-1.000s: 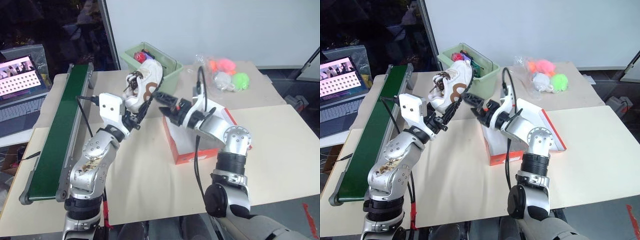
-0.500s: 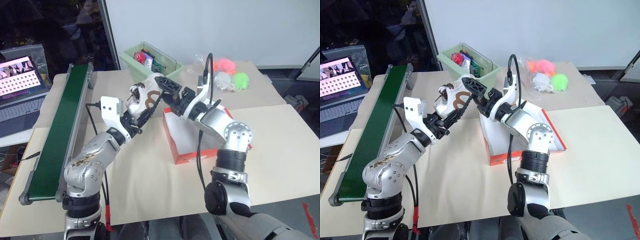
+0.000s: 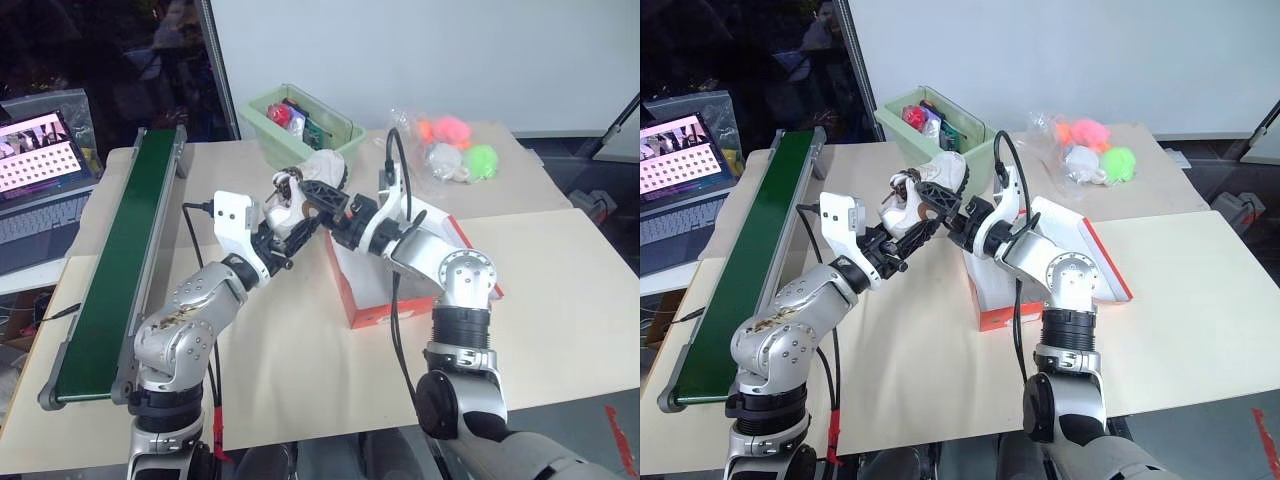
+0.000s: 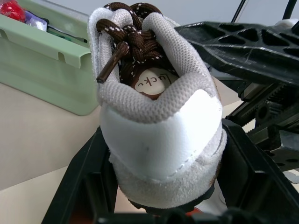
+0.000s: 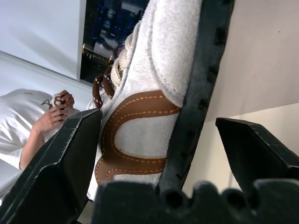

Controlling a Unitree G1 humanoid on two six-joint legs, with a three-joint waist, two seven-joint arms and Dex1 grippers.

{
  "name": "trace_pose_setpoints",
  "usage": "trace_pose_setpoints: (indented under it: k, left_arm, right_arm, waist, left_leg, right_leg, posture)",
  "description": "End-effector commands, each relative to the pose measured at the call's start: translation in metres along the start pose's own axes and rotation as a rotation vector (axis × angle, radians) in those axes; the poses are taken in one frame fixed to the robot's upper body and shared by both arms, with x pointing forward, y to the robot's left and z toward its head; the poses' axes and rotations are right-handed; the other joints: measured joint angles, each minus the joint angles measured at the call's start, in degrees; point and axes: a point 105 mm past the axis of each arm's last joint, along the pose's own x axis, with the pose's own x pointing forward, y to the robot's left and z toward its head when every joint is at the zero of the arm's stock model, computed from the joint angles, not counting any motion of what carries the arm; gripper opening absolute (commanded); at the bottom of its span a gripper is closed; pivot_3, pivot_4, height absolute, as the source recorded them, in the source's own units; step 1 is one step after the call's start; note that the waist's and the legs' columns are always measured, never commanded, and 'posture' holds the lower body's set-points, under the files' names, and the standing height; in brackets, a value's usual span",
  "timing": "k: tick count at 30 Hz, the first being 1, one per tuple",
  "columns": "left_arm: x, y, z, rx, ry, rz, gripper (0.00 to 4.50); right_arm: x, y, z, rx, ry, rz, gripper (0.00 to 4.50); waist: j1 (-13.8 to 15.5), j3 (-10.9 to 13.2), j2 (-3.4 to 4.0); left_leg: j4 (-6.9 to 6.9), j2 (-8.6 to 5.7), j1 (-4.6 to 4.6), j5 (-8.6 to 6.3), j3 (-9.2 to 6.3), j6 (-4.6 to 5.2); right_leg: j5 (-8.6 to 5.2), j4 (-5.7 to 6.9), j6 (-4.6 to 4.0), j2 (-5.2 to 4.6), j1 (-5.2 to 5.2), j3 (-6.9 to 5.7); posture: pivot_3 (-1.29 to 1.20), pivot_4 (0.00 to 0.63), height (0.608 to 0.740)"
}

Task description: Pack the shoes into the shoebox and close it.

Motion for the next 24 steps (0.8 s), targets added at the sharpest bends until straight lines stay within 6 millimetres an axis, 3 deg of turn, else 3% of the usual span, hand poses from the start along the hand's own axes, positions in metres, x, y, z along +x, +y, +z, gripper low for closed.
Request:
trace_pose_setpoints:
  k: [1, 8, 16, 21, 24]
  left_arm:
    - [-0.001, -0.009, 0.020, 0.038, -0.081, -0.034, 2.76]
    - [0.000, -0.003, 0.016, 0.061, -0.061, -0.011, 2.76]
    - [-0.001, -0.005, 0.008, 0.173, -0.036, -0.023, 2.76]
    - [-0.001, -0.012, 0.006, 0.276, -0.035, -0.061, 4.32]
    - [-0.003, -0.010, 0.005, 0.358, -0.041, -0.058, 4.47]
  right_arm:
    - [0.001, 0.009, 0.011, -0.016, -0.050, 0.024, 3.15]
    - [0.001, 0.033, 0.017, -0.027, -0.076, 0.127, 0.99]
    - [-0.001, 0.042, 0.029, 0.006, -0.137, 0.148, 0.99]
    - [-0.003, 0.040, 0.039, -0.007, -0.218, 0.092, 0.95]
    - [-0.008, 0.023, 0.055, -0.109, -0.287, -0.054, 0.95]
  waist:
    - [0.00, 0.00, 0.00]
    - [-0.02, 0.00, 0.00]
    - [0.00, 0.00, 0.00]
    - [0.07, 0.00, 0.01]
    - [0.05, 0.00, 0.01]
  left_leg:
    - [0.00, 0.00, 0.00, 0.00, 0.00, 0.00]
    - [0.00, 0.00, 0.00, 0.00, 0.01, 0.00]
    - [0.00, 0.00, 0.00, 0.00, 0.02, 0.00]
    - [0.00, 0.00, 0.00, 0.00, 0.03, 0.01]
    - [0.00, -0.02, 0.00, -0.01, 0.03, 0.01]
  right_leg:
    - [0.00, 0.00, 0.00, 0.00, 0.00, 0.00]
    - [0.00, 0.00, 0.00, 0.00, 0.00, 0.01]
    - [0.00, 0.00, 0.00, 0.00, 0.00, 0.01]
    - [0.00, 0.01, 0.00, 0.00, -0.02, 0.03]
    - [0.00, 0.01, 0.00, 0.00, -0.02, 0.03]
  posture:
    - [0.00, 0.150, 0.740]
    - [0.00, 0.150, 0.740]
    - [0.00, 0.150, 0.740]
    - [0.00, 0.150, 0.740]
    - [0.00, 0.150, 0.740]
